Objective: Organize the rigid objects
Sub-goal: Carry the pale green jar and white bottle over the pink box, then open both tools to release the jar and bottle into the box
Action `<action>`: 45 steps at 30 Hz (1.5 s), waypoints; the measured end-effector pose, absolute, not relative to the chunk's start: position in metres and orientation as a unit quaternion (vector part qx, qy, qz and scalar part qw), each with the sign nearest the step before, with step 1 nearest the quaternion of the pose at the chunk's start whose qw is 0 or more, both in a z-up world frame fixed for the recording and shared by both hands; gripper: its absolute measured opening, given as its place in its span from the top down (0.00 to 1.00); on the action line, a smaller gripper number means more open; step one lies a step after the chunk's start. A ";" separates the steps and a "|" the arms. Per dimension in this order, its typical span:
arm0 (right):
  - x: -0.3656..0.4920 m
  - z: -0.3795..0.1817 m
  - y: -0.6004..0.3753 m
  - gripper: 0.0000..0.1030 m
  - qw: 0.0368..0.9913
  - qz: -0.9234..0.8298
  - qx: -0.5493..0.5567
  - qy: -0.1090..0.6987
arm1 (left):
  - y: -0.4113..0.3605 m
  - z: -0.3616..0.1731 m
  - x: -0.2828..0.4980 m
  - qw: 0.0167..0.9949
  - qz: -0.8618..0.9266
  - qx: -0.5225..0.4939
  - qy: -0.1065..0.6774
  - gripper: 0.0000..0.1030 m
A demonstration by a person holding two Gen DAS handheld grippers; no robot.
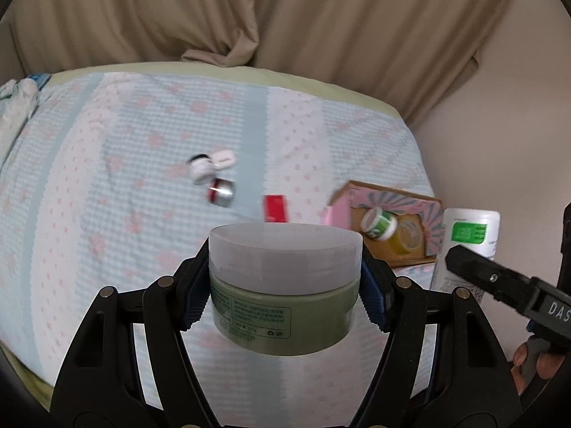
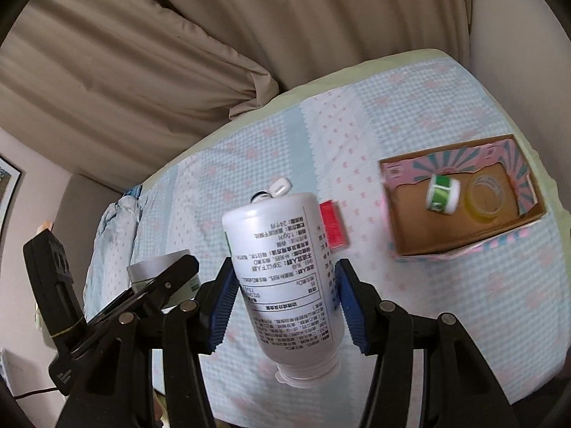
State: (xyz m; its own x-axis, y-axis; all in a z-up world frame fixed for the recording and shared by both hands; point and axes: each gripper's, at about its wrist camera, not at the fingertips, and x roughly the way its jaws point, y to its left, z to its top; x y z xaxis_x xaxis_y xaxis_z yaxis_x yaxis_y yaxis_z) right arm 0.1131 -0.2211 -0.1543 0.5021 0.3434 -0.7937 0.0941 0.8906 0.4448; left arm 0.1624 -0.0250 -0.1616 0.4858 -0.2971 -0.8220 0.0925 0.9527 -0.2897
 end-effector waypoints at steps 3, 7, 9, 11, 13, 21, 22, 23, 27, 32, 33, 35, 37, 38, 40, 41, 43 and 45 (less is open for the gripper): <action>0.106 -0.156 -0.266 0.51 0.834 0.085 0.218 0.499 | -0.073 -0.160 0.157 0.857 -0.112 -0.102 0.492 0.34; 0.102 -0.164 -0.334 0.51 0.833 0.074 0.216 0.505 | -0.130 -0.166 0.158 0.852 -0.118 -0.107 0.499 0.34; 0.102 -0.169 -0.365 0.51 0.830 0.064 0.222 0.507 | -0.157 -0.169 0.162 0.849 -0.123 -0.106 0.503 0.34; 0.103 -0.173 -0.391 0.51 0.830 0.053 0.224 0.508 | -0.185 -0.172 0.166 0.848 -0.128 -0.094 0.506 0.34; 0.107 -0.180 -0.422 0.51 0.828 0.040 0.230 0.510 | -0.208 -0.178 0.174 0.845 -0.131 -0.086 0.511 0.34; 0.148 -0.220 -0.506 0.51 0.815 0.002 0.242 0.527 | -0.275 -0.225 0.207 0.828 -0.132 -0.045 0.544 0.34; 0.154 -0.226 -0.512 0.51 0.813 -0.001 0.242 0.530 | -0.283 -0.235 0.212 0.824 -0.132 -0.035 0.550 0.34; 0.161 -0.235 -0.519 0.51 0.810 -0.005 0.242 0.534 | -0.289 -0.244 0.217 0.821 -0.131 -0.027 0.555 0.34; 0.182 -0.266 -0.539 0.51 0.801 -0.012 0.242 0.547 | -0.305 -0.280 0.234 0.809 -0.126 -0.004 0.574 0.34; 0.202 -0.302 -0.546 0.51 0.801 -0.002 0.218 0.558 | -0.320 -0.322 0.254 0.799 -0.120 0.034 0.588 0.34; 0.204 -0.309 -0.545 0.51 0.803 0.003 0.208 0.558 | -0.322 -0.328 0.256 0.798 -0.120 0.040 0.589 0.34; 0.206 -0.317 -0.541 0.51 0.808 0.009 0.190 0.557 | -0.325 -0.341 0.259 0.795 -0.120 0.057 0.592 0.34; 0.208 -0.326 -0.537 0.51 0.812 0.017 0.173 0.557 | -0.326 -0.353 0.261 0.792 -0.122 0.066 0.595 0.34; 0.209 -0.330 -0.536 0.51 0.813 0.020 0.169 0.557 | -0.325 -0.357 0.262 0.791 -0.122 0.070 0.596 0.34; 0.210 -0.337 -0.532 0.51 0.815 0.025 0.156 0.557 | -0.326 -0.366 0.261 0.790 -0.123 0.079 0.595 0.34; 0.211 -0.341 -0.530 0.51 0.816 0.026 0.149 0.558 | -0.325 -0.370 0.261 0.791 -0.123 0.081 0.594 0.34; 0.213 -0.346 -0.526 0.50 0.817 0.027 0.141 0.559 | -0.324 -0.375 0.260 0.794 -0.118 0.082 0.591 0.34; 0.214 -0.349 -0.525 0.49 0.820 0.021 0.133 0.556 | -0.321 -0.374 0.259 0.800 -0.125 0.067 0.584 0.07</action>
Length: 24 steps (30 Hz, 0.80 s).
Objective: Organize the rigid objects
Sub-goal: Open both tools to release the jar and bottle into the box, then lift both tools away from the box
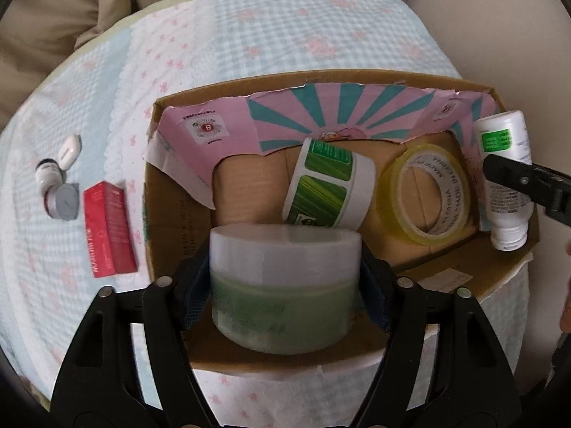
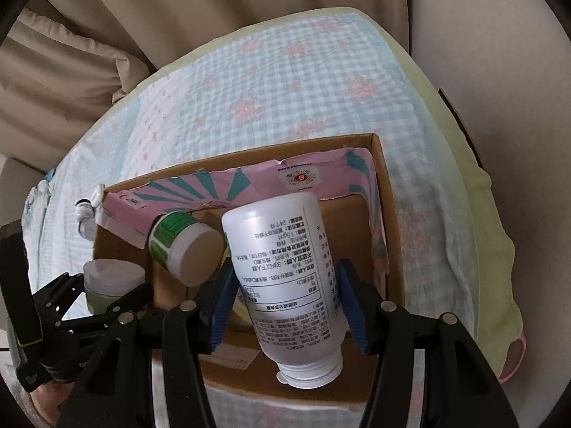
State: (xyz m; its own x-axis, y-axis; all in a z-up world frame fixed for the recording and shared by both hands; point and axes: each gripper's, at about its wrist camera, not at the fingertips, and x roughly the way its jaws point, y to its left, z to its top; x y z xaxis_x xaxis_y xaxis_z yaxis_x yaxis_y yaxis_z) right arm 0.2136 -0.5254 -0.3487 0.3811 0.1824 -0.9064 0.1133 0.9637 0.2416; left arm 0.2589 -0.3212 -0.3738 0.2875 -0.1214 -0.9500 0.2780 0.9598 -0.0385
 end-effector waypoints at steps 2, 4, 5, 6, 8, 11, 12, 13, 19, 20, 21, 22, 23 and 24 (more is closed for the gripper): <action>0.211 -0.345 -0.524 0.43 0.834 0.015 0.118 0.539 | -0.319 -0.365 0.256 0.811 -0.130 0.060 0.567 0.00; 0.212 -0.340 -0.523 0.00 0.836 0.010 0.108 0.537 | -0.317 -0.357 0.252 0.819 -0.131 0.064 0.554 0.00; 0.211 -0.337 -0.522 0.00 0.834 0.019 0.110 0.540 | -0.316 -0.354 0.251 0.821 -0.128 0.070 0.552 0.00; 0.211 -0.335 -0.521 0.00 0.833 0.020 0.109 0.542 | -0.313 -0.350 0.249 0.822 -0.125 0.074 0.551 0.00; 0.206 -0.329 -0.522 0.00 0.841 0.014 0.106 0.530 | -0.307 -0.345 0.248 0.821 -0.122 0.072 0.553 0.00; 0.198 -0.323 -0.523 0.00 0.845 0.009 0.118 0.521 | -0.298 -0.336 0.245 0.823 -0.116 0.064 0.553 0.00; 0.196 -0.321 -0.524 0.00 0.846 0.006 0.122 0.519 | -0.296 -0.333 0.245 0.823 -0.115 0.059 0.553 0.00; 0.194 -0.319 -0.524 0.00 0.847 0.004 0.124 0.517 | -0.292 -0.329 0.245 0.824 -0.113 0.054 0.552 0.00; 0.184 -0.302 -0.517 0.00 0.853 0.003 0.122 0.508 | -0.282 -0.305 0.236 0.834 -0.110 0.037 0.540 0.00; 0.183 -0.298 -0.515 0.00 0.854 0.003 0.120 0.506 | -0.281 -0.301 0.233 0.835 -0.109 0.037 0.537 0.00; 0.182 -0.294 -0.513 0.00 0.856 0.003 0.118 0.503 | -0.279 -0.297 0.232 0.837 -0.109 0.037 0.535 0.00; 0.179 -0.288 -0.512 0.00 0.858 0.001 0.116 0.500 | -0.277 -0.290 0.229 0.839 -0.109 0.038 0.532 0.00; 0.176 -0.284 -0.510 0.00 0.860 0.002 0.115 0.498 | -0.276 -0.286 0.226 0.840 -0.108 0.038 0.530 0.00; 0.174 -0.279 -0.509 0.00 0.861 0.004 0.114 0.496 | -0.273 -0.278 0.223 0.843 -0.108 0.038 0.526 0.00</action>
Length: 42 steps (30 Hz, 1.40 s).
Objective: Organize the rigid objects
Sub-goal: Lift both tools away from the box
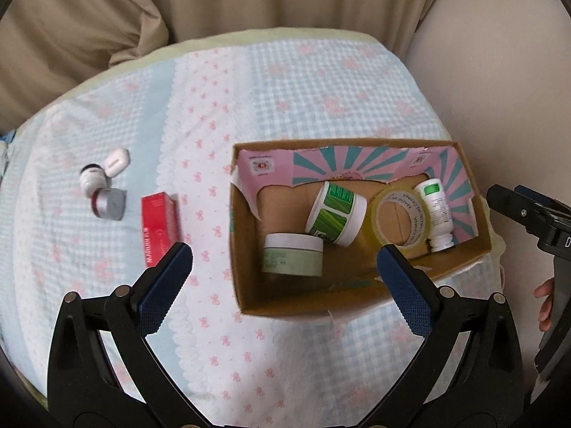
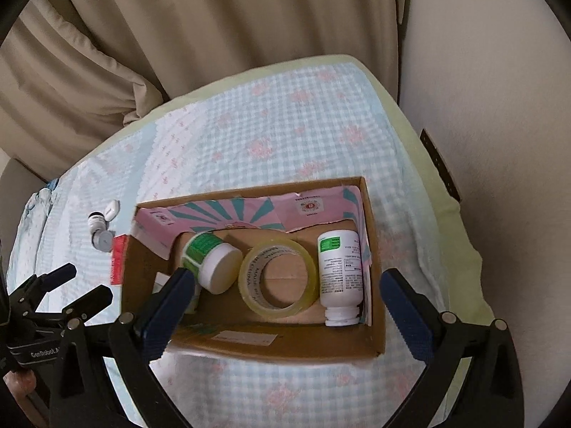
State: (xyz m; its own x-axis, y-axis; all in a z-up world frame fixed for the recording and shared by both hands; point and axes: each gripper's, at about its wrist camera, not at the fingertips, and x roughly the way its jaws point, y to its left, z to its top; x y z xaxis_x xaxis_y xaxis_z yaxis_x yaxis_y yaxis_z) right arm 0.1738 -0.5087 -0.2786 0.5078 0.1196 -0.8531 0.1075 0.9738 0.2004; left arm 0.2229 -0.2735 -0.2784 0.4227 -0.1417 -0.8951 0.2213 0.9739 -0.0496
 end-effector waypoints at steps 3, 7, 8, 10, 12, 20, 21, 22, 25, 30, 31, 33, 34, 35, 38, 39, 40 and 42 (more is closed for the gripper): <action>0.164 -0.261 -0.502 0.00 0.864 0.004 0.114 0.491 | -0.264 -0.258 0.212 0.849 -0.106 0.036 0.516 0.00; 0.145 -0.230 -0.489 0.00 0.871 0.009 0.109 0.480 | -0.243 -0.227 0.193 0.859 -0.098 0.023 0.502 0.00; 0.141 -0.225 -0.486 0.00 0.872 0.011 0.108 0.477 | -0.238 -0.221 0.189 0.861 -0.096 0.020 0.500 0.00; 0.129 -0.209 -0.474 0.00 0.876 0.017 0.099 0.472 | -0.224 -0.208 0.178 0.864 -0.089 0.013 0.495 0.00; 0.122 -0.198 -0.464 0.00 0.878 0.021 0.092 0.469 | -0.205 -0.194 0.166 0.868 -0.085 0.006 0.490 0.00; 0.084 -0.161 -0.390 0.00 0.884 0.035 0.061 0.461 | -0.124 -0.156 0.133 0.878 -0.074 -0.004 0.473 0.00; 0.079 -0.157 -0.379 0.00 0.886 0.039 0.060 0.458 | -0.107 -0.149 0.129 0.881 -0.075 -0.011 0.467 0.00; 0.074 -0.152 -0.365 0.00 0.887 0.041 0.057 0.456 | -0.095 -0.145 0.126 0.883 -0.076 -0.014 0.463 0.00; 0.063 -0.142 -0.324 0.00 0.887 0.035 0.046 0.458 | -0.056 -0.130 0.118 0.889 -0.076 -0.012 0.451 0.00; 0.054 -0.132 -0.259 0.00 0.887 0.033 0.047 0.457 | 0.008 -0.116 0.111 0.896 -0.078 0.000 0.437 0.00; 0.054 -0.131 -0.247 0.00 0.887 0.031 0.047 0.458 | 0.022 -0.115 0.111 0.897 -0.078 0.006 0.436 0.00; 0.053 -0.132 -0.224 0.00 0.886 0.026 0.051 0.460 | 0.042 -0.115 0.113 0.898 -0.081 0.013 0.433 0.00; 0.054 -0.133 -0.214 0.00 0.886 0.024 0.054 0.461 | 0.056 -0.116 0.116 0.898 -0.085 0.016 0.431 0.00; 0.053 -0.133 -0.207 0.00 0.885 0.022 0.056 0.461 | 0.066 -0.117 0.119 0.898 -0.088 0.018 0.430 0.00; 0.055 -0.139 -0.182 0.00 0.882 0.004 0.075 0.465 | 0.094 -0.125 0.135 0.892 -0.099 0.032 0.441 0.00; 0.056 -0.142 -0.175 0.00 0.881 0.001 0.085 0.465 | 0.103 -0.130 0.142 0.888 -0.107 0.036 0.446 0.00; 0.059 -0.146 -0.166 0.00 0.879 -0.003 0.093 0.467 | 0.110 -0.134 0.149 0.884 -0.117 0.036 0.450 0.00; 0.064 -0.152 -0.151 0.00 0.875 -0.009 0.090 0.475 | 0.124 -0.142 0.163 0.879 -0.136 0.032 0.456 0.00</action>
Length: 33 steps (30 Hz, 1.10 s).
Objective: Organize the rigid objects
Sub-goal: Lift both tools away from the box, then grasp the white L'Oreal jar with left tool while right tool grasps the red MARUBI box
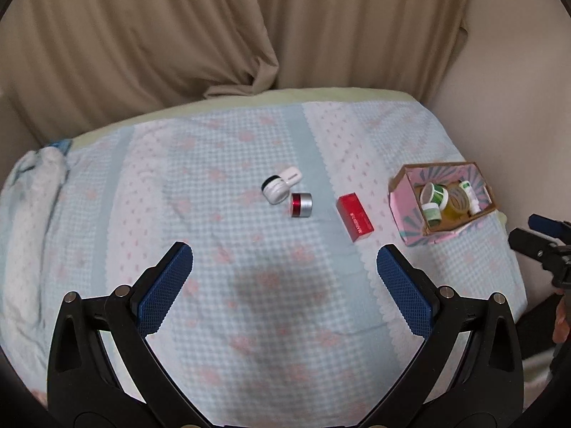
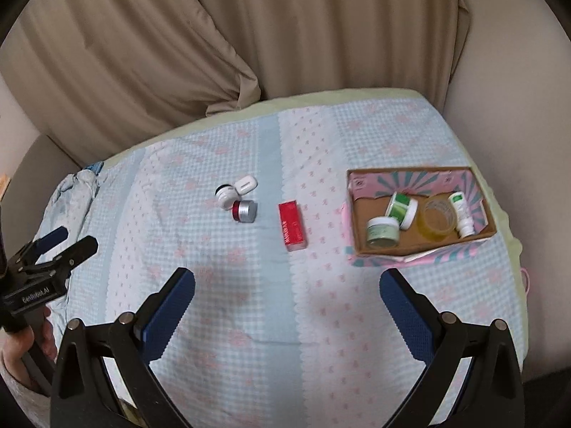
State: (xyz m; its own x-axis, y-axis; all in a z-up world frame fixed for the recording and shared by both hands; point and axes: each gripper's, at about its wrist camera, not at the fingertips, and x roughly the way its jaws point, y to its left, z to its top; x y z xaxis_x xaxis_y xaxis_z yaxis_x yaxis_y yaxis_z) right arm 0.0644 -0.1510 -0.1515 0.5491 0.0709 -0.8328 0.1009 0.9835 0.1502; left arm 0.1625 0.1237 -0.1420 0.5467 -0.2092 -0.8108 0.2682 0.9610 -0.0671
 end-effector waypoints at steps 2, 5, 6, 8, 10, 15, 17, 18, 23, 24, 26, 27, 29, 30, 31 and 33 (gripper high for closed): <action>0.072 -0.157 -0.139 0.00 0.872 -0.013 0.082 0.483 | 0.132 -0.152 0.177 0.874 -0.136 0.036 0.465 0.00; 0.082 -0.165 -0.126 0.00 0.869 -0.015 0.070 0.490 | 0.139 -0.164 0.197 0.869 -0.134 0.047 0.475 0.00; 0.087 -0.169 -0.121 0.00 0.867 -0.015 0.066 0.493 | 0.140 -0.170 0.208 0.864 -0.133 0.057 0.482 0.00; 0.098 -0.178 -0.117 0.00 0.864 -0.015 0.061 0.500 | 0.141 -0.182 0.225 0.855 -0.132 0.077 0.496 0.00; 0.113 -0.190 -0.113 0.00 0.858 -0.013 0.059 0.510 | 0.140 -0.192 0.239 0.854 -0.134 0.094 0.494 0.00; 0.148 -0.215 -0.111 0.00 0.847 -0.012 0.056 0.528 | 0.130 -0.219 0.285 0.839 -0.163 0.121 0.504 0.00; 0.165 -0.228 -0.113 0.00 0.842 -0.014 0.055 0.537 | 0.121 -0.233 0.307 0.829 -0.180 0.138 0.511 0.00; 0.174 -0.236 -0.115 0.00 0.839 -0.015 0.057 0.541 | 0.116 -0.240 0.317 0.824 -0.188 0.148 0.513 0.00; 0.211 -0.270 -0.120 0.00 0.827 -0.014 0.052 0.560 | 0.086 -0.286 0.370 0.792 -0.222 0.219 0.525 0.00; 0.218 -0.278 -0.121 0.00 0.824 -0.015 0.048 0.564 | 0.080 -0.295 0.379 0.785 -0.229 0.229 0.528 0.00; 0.235 -0.298 -0.125 0.00 0.818 -0.019 0.038 0.573 | 0.070 -0.316 0.396 0.771 -0.243 0.243 0.536 0.00; 0.239 -0.305 -0.127 0.00 0.816 -0.019 0.036 0.576 | 0.065 -0.327 0.403 0.764 -0.246 0.252 0.540 0.00; 0.254 -0.326 -0.132 0.00 0.809 -0.022 0.031 0.587 | 0.053 -0.348 0.416 0.750 -0.254 0.272 0.547 0.02; 0.259 -0.333 -0.133 0.00 0.806 -0.023 0.028 0.590 | 0.048 -0.359 0.421 0.742 -0.259 0.283 0.550 0.05; 0.266 -0.345 -0.135 0.00 0.802 -0.023 0.026 0.596 | 0.044 -0.368 0.425 0.736 -0.262 0.293 0.551 0.05; 0.279 -0.363 -0.140 0.00 0.795 -0.024 0.022 0.606 | 0.038 -0.388 0.431 0.723 -0.269 0.318 0.552 0.06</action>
